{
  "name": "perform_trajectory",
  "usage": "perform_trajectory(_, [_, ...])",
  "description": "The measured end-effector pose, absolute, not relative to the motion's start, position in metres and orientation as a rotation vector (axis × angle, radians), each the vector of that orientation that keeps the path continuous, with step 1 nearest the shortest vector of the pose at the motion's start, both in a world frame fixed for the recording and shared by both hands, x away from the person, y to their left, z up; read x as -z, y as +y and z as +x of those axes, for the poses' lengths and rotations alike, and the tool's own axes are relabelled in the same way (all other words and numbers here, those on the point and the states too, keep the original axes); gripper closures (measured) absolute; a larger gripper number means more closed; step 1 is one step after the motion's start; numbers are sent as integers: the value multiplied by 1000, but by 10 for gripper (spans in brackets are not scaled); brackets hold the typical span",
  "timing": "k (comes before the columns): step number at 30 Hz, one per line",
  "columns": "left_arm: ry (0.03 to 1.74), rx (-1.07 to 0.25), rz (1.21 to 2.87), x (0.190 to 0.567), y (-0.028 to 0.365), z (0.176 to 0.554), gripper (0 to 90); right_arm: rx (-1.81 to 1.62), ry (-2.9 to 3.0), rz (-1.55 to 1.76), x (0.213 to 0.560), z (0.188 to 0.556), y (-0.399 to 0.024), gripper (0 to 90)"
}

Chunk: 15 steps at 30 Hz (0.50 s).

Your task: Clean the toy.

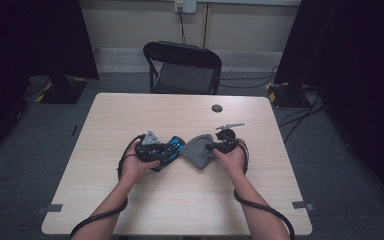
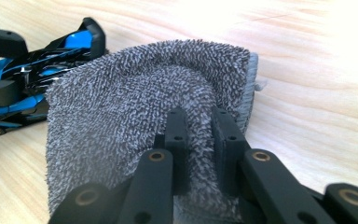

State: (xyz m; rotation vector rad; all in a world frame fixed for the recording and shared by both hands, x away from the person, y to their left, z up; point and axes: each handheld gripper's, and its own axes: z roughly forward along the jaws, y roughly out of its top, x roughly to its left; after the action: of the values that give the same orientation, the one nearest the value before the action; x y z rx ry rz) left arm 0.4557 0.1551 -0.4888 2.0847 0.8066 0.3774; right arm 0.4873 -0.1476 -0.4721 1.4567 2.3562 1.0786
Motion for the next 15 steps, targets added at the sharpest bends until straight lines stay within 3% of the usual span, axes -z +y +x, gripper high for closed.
perform_trajectory(15, [807, -383, 2079, 489, 155, 455, 515, -1129, 2302, 1466, 457, 481, -172, 785])
